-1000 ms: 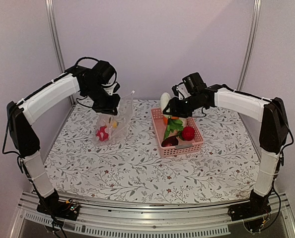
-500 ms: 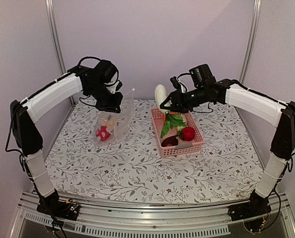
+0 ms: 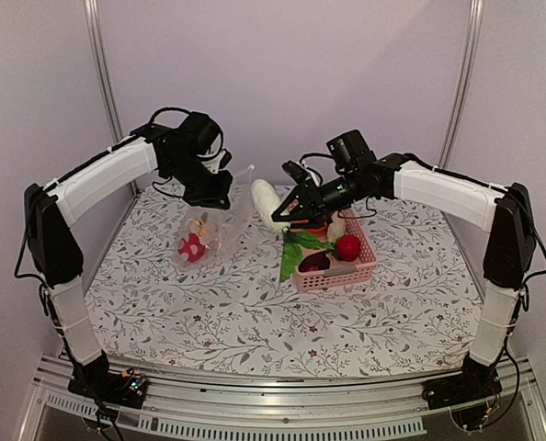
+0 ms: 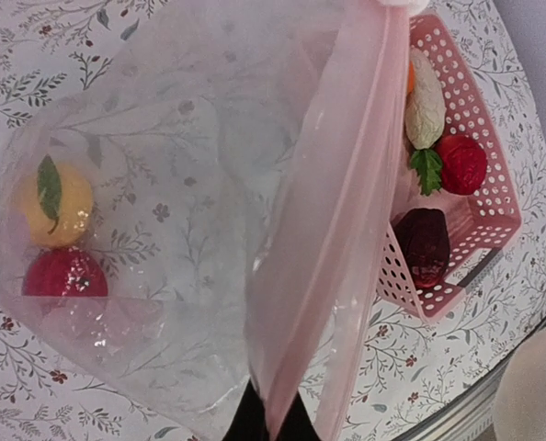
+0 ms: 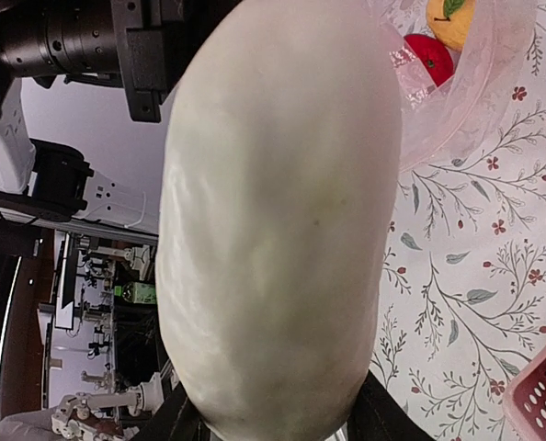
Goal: Place the food in the zip-top bag and seal the zipper
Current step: Place the fake vegetable in the zipper food storage bag.
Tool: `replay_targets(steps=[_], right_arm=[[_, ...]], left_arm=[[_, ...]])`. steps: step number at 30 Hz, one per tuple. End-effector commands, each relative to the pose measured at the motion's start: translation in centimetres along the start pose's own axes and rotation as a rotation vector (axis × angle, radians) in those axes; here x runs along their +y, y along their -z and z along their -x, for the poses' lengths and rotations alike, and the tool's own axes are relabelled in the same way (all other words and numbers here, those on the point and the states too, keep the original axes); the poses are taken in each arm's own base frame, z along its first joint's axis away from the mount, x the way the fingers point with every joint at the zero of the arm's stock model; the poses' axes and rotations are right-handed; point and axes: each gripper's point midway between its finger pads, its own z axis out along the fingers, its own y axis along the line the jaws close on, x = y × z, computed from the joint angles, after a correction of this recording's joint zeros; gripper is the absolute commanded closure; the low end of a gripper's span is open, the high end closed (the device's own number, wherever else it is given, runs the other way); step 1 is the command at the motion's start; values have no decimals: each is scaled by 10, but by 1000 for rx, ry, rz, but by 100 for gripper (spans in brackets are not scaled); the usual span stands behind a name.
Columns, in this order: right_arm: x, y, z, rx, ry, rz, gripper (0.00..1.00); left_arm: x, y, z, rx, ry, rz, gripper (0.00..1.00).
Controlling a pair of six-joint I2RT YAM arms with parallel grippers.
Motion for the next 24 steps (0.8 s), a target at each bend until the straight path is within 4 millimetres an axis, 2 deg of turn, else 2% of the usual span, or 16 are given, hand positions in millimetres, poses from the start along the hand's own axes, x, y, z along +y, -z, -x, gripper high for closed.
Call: replay_targets(steps=[1, 8, 14, 19, 24], right_arm=[[13, -14, -11, 81, -45, 108, 62], [-3, -27, -7, 77, -174, 113, 62], [-31, -40, -4, 69, -330, 64, 61], [-46, -46, 4, 46, -417, 39, 61], [-53, -49, 21, 2, -455, 36, 61]], left_arm=[[-10, -6, 8, -10, -1, -38, 100], [-28, -3, -4, -2, -75, -27, 100], [-33, 1, -23, 13, -139, 16, 100], [-37, 8, -27, 7, -155, 18, 100], [-39, 14, -28, 2, -158, 14, 100]])
